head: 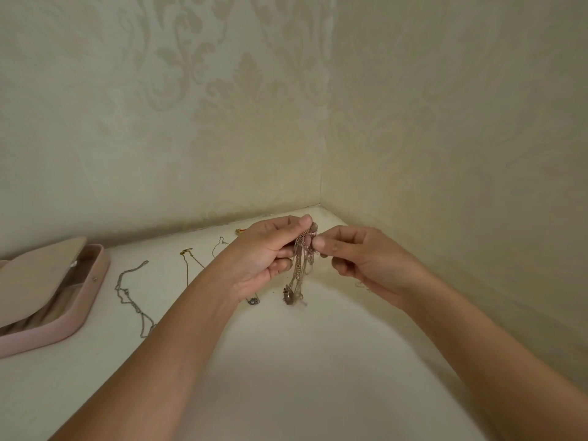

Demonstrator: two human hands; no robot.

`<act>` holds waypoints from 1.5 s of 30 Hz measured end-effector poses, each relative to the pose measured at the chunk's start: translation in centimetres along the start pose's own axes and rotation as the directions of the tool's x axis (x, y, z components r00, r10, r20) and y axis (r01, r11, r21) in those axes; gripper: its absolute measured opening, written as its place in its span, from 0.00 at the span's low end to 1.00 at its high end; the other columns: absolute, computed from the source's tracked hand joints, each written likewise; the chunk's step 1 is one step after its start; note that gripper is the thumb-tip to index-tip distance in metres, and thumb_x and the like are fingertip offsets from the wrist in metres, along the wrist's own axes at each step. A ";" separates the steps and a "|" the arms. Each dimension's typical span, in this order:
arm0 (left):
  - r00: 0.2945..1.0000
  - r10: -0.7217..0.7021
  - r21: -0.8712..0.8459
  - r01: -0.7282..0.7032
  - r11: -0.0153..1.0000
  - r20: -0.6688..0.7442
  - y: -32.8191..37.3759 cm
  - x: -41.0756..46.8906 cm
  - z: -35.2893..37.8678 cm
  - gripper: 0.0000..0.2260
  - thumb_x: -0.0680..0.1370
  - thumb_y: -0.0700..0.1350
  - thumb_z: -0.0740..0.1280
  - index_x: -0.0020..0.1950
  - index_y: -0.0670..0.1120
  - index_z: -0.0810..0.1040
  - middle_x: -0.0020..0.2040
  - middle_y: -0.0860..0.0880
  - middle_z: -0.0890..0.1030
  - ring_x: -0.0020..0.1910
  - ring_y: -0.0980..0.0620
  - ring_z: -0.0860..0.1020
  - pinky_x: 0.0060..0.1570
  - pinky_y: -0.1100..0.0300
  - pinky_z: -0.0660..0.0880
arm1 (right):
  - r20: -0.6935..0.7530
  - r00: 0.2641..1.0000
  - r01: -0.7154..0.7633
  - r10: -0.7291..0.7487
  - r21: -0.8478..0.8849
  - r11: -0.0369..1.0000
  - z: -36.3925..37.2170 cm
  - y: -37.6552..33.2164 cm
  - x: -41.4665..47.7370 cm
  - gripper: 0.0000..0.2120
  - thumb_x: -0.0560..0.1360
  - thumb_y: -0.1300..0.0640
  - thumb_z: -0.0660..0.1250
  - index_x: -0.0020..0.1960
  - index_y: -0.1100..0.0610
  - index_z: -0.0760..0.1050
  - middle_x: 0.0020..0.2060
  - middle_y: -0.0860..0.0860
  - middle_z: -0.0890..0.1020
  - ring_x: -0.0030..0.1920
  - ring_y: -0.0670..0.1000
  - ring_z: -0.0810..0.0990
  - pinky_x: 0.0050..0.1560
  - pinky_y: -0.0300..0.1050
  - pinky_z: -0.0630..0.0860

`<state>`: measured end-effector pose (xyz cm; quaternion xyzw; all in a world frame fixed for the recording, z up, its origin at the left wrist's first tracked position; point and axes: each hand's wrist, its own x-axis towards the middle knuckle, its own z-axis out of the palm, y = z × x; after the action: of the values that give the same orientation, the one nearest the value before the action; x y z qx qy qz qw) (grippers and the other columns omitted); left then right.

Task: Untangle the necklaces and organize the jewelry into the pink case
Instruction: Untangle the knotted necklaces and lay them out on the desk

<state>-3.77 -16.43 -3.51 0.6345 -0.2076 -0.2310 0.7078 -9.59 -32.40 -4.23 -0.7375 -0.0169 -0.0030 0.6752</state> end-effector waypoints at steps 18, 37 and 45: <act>0.998 0.046 0.165 -0.037 0.986 -0.052 -0.1 -0.2 0.7 0.11 0.78 0.48 0.65 0.36 0.48 0.76 0.23 0.55 0.68 0.21 0.60 0.64 0.24 0.68 0.63 | 0.028 0.999 0.022 -0.021 -0.052 0.998 0.9 0.3 -0.3 0.06 0.70 0.58 0.73 0.45 0.58 0.80 0.34 0.47 0.79 0.31 0.44 0.73 0.34 0.34 0.69; 0.978 0.021 0.319 0.046 0.947 -0.206 0.0 -0.2 0.3 0.18 0.80 0.55 0.61 0.36 0.46 0.73 0.23 0.54 0.74 0.25 0.55 0.66 0.27 0.65 0.60 | -0.048 0.990 -0.086 0.132 0.536 0.840 0.4 0.0 0.4 0.03 0.66 0.64 0.69 0.37 0.58 0.76 0.34 0.52 0.80 0.31 0.45 0.75 0.30 0.34 0.74; 0.984 -0.121 -0.190 0.094 0.977 -0.135 0.8 0.1 -0.9 0.25 0.79 0.55 0.61 0.23 0.51 0.64 0.24 0.50 0.72 0.19 0.59 0.59 0.17 0.69 0.53 | 0.013 0.990 -0.107 0.139 0.710 0.696 0.3 0.0 0.8 0.03 0.67 0.64 0.65 0.41 0.60 0.72 0.34 0.55 0.81 0.36 0.52 0.83 0.43 0.44 0.82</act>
<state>-3.08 -15.66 -2.79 0.5921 -0.0986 -0.2402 0.7629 -8.84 -32.11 -4.25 -0.4208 0.0466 0.0335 0.9053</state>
